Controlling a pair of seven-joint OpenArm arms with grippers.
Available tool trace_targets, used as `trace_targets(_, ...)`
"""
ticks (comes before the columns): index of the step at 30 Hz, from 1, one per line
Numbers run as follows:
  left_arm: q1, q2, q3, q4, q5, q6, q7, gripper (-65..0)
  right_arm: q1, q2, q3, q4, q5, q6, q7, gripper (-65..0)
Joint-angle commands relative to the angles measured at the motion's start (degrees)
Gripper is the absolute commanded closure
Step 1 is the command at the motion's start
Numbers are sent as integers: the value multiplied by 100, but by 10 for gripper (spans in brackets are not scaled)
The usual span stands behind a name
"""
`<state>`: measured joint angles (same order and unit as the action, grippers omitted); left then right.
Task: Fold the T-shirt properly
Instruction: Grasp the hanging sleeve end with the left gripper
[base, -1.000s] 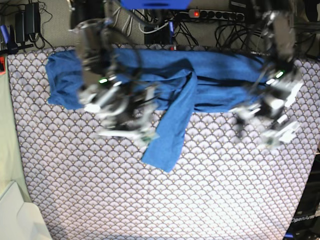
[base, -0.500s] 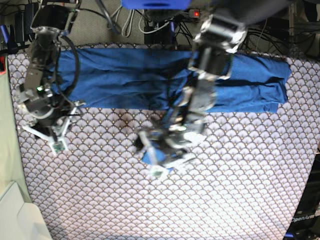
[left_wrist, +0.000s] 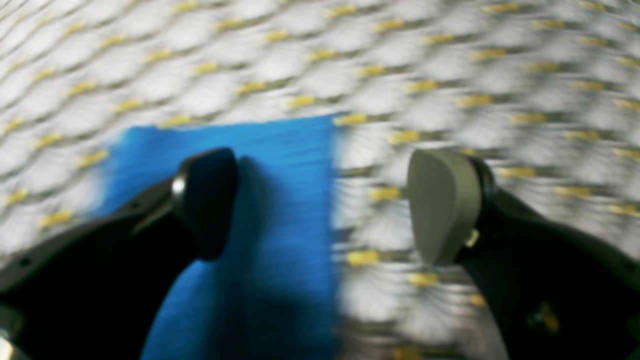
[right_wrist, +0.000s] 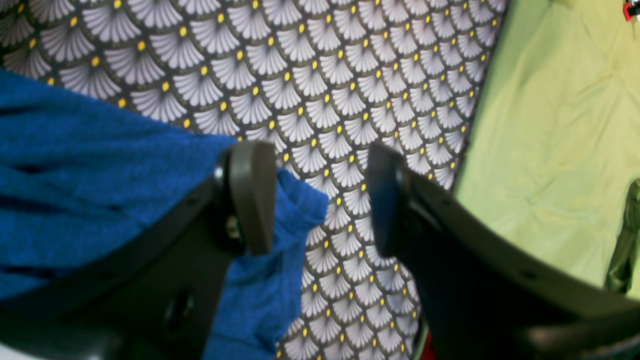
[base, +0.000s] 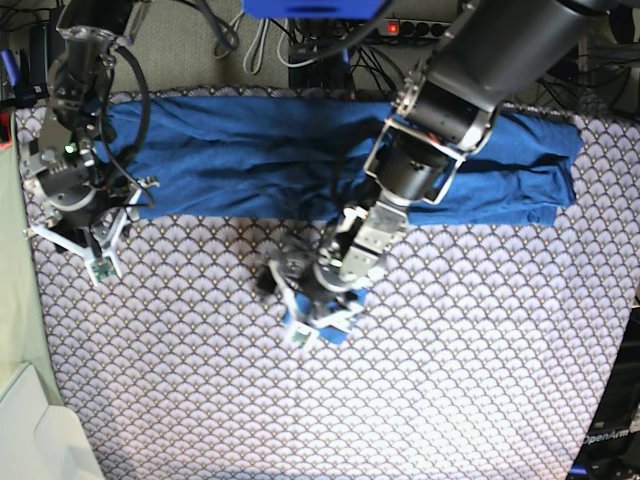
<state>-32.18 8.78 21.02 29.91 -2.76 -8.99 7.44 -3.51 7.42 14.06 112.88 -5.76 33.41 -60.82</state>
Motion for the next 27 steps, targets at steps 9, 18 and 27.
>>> trace_targets(9,-338,22,320,125,-510,376,-168,-520,65,27,4,110,0,22,99,-306)
trace_targets(18,-355,22,654,-200,-510,473,-186,-520,65,27,-4,101,9,22,99,-306)
trace_targets(27,-346,22,1244,-815,-545,482,-819,-520,74,27,-13,92,9,22,99,-306)
